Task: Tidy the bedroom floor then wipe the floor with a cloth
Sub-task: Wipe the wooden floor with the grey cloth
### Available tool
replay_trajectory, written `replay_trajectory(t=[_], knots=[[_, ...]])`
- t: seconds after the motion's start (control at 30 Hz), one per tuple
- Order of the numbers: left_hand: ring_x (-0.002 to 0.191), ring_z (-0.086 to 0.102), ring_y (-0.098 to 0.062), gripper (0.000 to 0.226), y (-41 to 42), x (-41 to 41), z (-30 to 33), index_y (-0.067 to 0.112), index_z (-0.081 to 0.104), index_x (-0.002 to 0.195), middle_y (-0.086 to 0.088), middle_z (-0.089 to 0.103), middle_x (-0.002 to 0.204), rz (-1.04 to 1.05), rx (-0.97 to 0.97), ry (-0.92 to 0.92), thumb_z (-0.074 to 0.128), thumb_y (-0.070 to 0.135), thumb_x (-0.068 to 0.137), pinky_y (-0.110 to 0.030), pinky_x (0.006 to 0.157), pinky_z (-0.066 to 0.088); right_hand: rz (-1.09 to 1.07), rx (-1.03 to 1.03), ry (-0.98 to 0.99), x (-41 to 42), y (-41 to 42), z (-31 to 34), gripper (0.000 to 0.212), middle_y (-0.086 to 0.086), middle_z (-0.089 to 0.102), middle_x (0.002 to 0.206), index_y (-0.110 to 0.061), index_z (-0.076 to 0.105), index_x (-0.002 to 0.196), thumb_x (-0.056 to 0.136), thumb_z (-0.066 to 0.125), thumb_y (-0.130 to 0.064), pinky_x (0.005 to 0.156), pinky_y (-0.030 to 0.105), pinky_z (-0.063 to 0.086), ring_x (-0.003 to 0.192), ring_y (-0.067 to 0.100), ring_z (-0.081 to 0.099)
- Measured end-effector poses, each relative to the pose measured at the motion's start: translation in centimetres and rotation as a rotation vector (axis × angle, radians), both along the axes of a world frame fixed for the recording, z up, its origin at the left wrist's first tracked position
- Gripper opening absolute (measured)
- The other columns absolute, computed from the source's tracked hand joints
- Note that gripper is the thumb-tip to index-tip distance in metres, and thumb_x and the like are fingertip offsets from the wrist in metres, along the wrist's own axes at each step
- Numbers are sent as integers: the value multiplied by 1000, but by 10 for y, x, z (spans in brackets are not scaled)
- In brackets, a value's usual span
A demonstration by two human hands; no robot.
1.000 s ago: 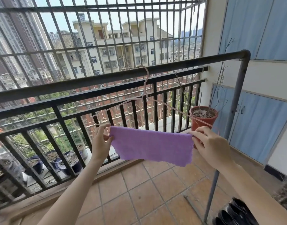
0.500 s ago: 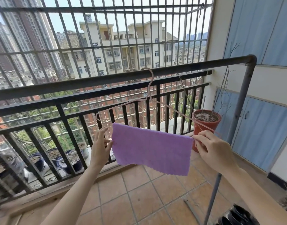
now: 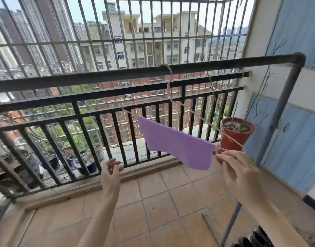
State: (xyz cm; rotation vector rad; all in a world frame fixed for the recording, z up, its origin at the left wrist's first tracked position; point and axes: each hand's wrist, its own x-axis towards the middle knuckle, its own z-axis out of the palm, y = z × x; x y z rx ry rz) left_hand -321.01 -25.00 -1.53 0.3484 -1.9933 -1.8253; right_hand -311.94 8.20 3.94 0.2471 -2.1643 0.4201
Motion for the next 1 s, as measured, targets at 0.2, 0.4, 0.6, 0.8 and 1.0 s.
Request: replay_trajectory(t=[0.2, 0.4, 0.6, 0.8, 1.0], knots=[[73, 55, -17, 28, -3, 87, -49, 17, 56, 87, -5, 60, 87, 67, 356, -253, 34, 6, 100, -25, 65, 38, 158, -408, -307, 22, -10, -35, 24, -8, 69, 80, -21, 69, 97, 85, 63, -1, 67, 11, 45, 74, 4, 60], [62, 64, -15, 30, -19, 166, -55, 17, 54, 84, -3, 64, 81, 217, 587, -373, 29, 16, 102, -24, 67, 32, 355, -1012, -906, 30, -39, -78, 26, 1, 70, 67, -26, 68, 82, 91, 54, -6, 54, 16, 49, 52, 4, 61], [58, 63, -9, 28, 8, 202, -13, 13, 58, 89, 4, 69, 68, 365, 630, -153, 32, 14, 100, -27, 66, 39, 666, -1169, -1057, 16, -89, -69, 21, 6, 66, 61, 0, 64, 87, 88, 48, 14, 49, 18, 49, 50, 13, 63], [58, 66, -9, 27, 25, 268, -12, 10, 60, 91, 2, 70, 69, 497, 638, -68, 34, 14, 98, -30, 69, 41, 809, -1399, -1195, 21, -94, -69, 25, -3, 68, 62, -7, 61, 88, 94, 40, 5, 49, 12, 48, 52, 7, 64], [60, 66, -9, 26, 34, 292, -4, 13, 60, 91, 4, 71, 70, 538, 650, -63, 35, 14, 98, -29, 69, 41, 879, -1438, -1236, 22, -78, -57, 27, -3, 69, 64, -11, 61, 89, 95, 37, 1, 51, 13, 49, 55, 7, 65]])
